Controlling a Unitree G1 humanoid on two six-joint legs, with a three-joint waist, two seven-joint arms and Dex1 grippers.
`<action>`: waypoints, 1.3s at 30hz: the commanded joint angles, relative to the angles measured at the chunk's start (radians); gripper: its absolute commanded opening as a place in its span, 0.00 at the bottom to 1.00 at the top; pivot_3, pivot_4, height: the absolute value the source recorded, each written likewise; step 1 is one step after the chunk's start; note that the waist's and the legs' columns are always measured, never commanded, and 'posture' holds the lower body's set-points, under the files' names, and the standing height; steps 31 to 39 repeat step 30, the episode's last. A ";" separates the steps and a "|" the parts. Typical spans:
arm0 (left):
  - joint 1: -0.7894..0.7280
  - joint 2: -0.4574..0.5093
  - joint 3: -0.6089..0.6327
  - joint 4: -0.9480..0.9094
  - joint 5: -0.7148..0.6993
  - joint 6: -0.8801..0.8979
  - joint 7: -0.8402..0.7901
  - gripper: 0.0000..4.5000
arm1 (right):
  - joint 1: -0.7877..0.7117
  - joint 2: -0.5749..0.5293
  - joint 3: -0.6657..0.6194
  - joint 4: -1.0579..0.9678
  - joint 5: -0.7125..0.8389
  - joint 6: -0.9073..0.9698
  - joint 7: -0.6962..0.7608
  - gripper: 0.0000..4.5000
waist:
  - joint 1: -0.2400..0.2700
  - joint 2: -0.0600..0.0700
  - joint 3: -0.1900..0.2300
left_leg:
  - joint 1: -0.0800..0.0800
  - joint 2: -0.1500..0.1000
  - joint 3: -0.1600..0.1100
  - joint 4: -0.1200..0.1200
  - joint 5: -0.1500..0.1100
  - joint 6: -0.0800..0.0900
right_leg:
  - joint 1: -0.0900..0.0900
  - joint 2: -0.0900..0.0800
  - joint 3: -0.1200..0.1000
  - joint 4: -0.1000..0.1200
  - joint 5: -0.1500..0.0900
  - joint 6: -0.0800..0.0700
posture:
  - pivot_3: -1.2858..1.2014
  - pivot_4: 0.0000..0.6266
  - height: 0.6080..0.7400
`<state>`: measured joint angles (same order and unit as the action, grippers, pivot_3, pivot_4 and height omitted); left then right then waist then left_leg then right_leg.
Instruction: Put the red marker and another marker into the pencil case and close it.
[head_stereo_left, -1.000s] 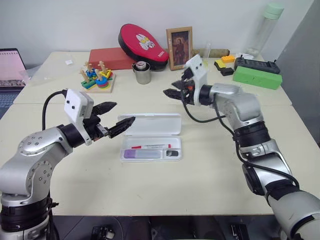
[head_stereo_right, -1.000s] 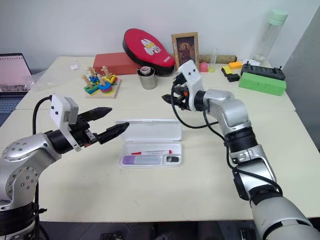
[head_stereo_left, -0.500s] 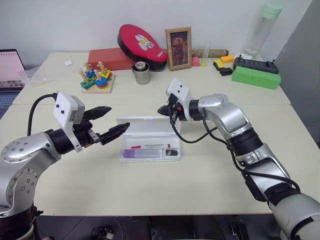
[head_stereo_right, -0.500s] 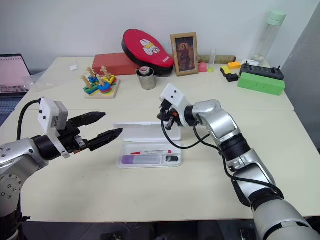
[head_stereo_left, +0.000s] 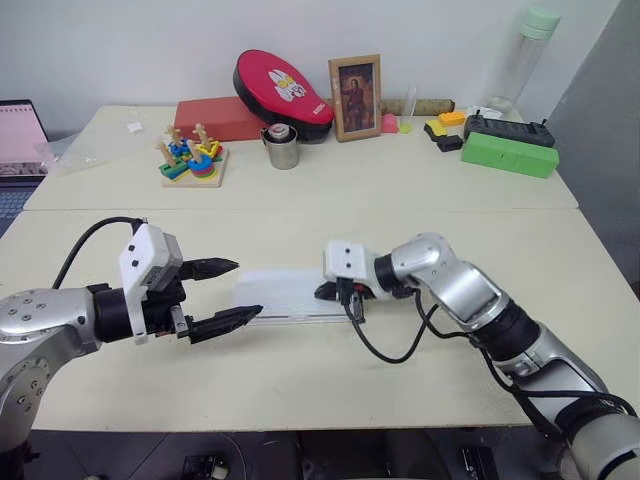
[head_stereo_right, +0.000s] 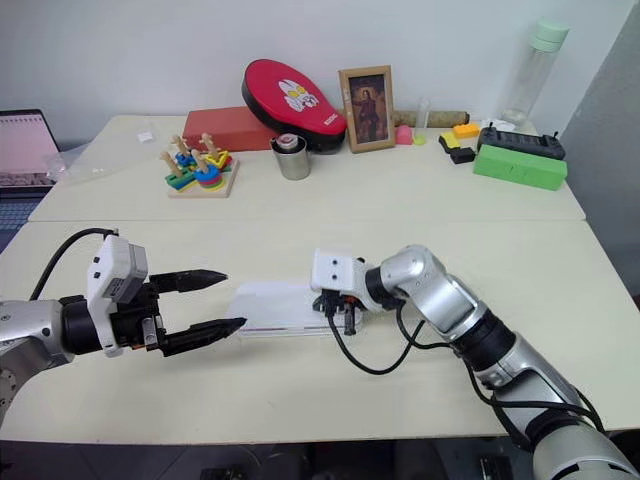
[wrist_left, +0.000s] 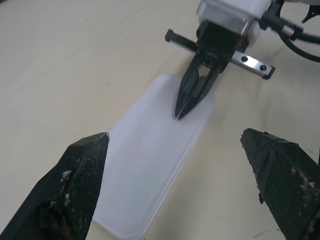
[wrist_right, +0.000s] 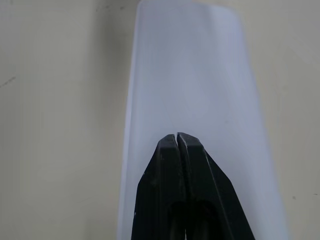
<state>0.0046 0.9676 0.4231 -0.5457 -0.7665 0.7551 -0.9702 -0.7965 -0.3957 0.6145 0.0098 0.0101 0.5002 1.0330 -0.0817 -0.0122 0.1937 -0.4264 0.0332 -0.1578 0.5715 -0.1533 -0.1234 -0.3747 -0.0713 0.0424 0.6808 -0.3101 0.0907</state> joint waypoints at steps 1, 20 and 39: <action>-0.022 0.008 -0.016 -0.010 -0.002 -0.003 0.015 1.00 | 0.013 -0.002 0.008 0.060 -0.053 -0.010 -0.023 0.01 | 0.000 -0.001 0.000 | 0.001 0.000 0.000 0.000 0.000 0.000 | 0.001 0.000 0.000 0.000 0.000 0.000 | 0.52 0.24 1.00; -0.221 -0.073 -0.062 0.301 0.230 -0.100 0.265 1.00 | 0.015 -0.131 -0.495 0.035 0.276 0.103 0.021 0.54 | 0.024 0.000 0.000 | 0.001 0.000 0.000 0.000 0.000 0.000 | 0.001 0.000 0.000 -0.001 0.000 0.000 | 0.52 0.24 1.00; -0.266 -0.042 -0.029 0.642 0.341 -0.276 0.226 1.00 | 0.089 -0.242 -0.590 0.089 0.276 0.108 -0.029 1.00 | 0.024 0.000 0.000 | 0.000 0.000 0.001 0.000 0.000 0.000 | 0.000 0.000 0.000 -0.001 0.000 0.000 | 0.52 0.24 1.00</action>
